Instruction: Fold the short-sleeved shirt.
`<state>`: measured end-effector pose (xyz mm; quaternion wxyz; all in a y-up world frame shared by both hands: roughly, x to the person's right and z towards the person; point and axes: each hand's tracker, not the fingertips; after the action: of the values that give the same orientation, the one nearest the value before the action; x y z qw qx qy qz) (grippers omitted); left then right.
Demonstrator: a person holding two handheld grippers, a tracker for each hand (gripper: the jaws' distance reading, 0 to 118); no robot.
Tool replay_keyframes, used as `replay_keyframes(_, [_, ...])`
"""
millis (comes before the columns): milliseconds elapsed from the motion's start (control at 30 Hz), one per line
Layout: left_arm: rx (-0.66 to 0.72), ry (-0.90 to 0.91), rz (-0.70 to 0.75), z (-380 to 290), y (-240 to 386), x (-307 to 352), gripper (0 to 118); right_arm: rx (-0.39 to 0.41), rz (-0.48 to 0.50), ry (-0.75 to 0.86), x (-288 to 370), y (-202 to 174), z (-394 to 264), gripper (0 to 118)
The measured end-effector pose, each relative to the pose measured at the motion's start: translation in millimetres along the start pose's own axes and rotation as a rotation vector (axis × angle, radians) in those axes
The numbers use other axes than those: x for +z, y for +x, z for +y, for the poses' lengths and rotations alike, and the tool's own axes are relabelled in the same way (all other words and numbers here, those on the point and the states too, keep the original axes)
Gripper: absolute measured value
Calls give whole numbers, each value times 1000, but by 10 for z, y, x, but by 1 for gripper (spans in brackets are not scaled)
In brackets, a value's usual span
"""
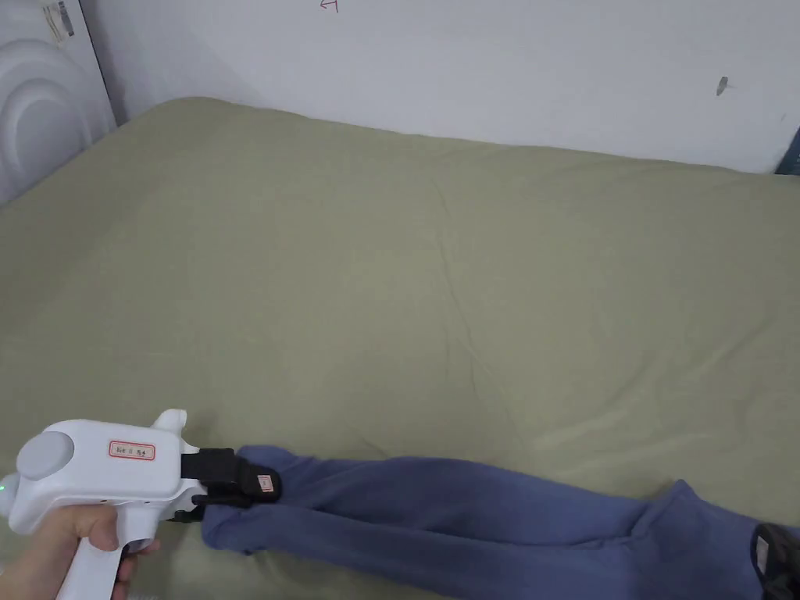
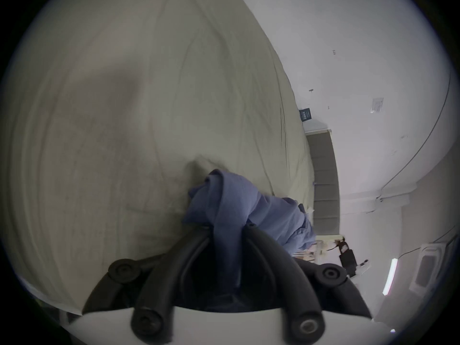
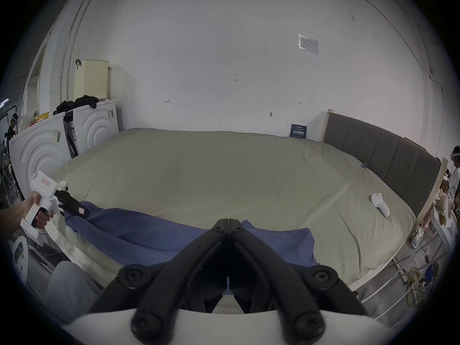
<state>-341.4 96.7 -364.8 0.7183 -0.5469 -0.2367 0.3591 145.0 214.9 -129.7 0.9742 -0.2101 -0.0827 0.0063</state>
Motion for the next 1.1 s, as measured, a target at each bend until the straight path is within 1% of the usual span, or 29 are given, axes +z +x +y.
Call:
replay_keyframes(33, [-16,8,43,11,42,33,13,-5,5,1,9,22,3,1])
replay_keyframes(133, [-24,37,51,13,171,167,12,-2,5,6,30,70,8,2])
replay_keyframes(200, [-32,44,57,25,258,286,12,-14,7,17,62,110,19,2])
replay_keyframes(267, [-82,67,82,8,390,441,12,-24,9,31,99,161,32,2])
replay_keyframes(300, [-85,86,121,23,437,528,12,-26,6,38,119,186,36,1])
replay_keyframes(367, [-94,107,146,25,526,729,13,-30,7,49,163,242,45,2])
replay_keyframes(400, [-101,149,184,22,562,838,13,-37,9,54,182,274,46,1])
replay_keyframes(500, [-74,181,228,33,609,1117,13,-53,15,63,240,367,27,1])
replay_keyframes(633, [-171,162,356,-85,909,1178,13,-48,16,66,263,443,-23,2])
replay_keyframes(667, [-207,156,390,-128,1029,1141,13,-52,18,65,265,460,-33,1])
replay_keyframes(767, [-295,105,398,-266,1420,870,13,-73,25,61,306,485,-61,2])
replay_keyframes(900, [-459,33,462,-506,2002,303,13,-77,30,58,370,519,-139,2])
replay_keyframes(1033, [-524,-68,457,-675,2338,-471,13,-99,30,33,382,588,-225,2])
replay_keyframes(1100, [-529,-75,464,-708,2369,-931,13,-108,27,9,371,636,-274,2])
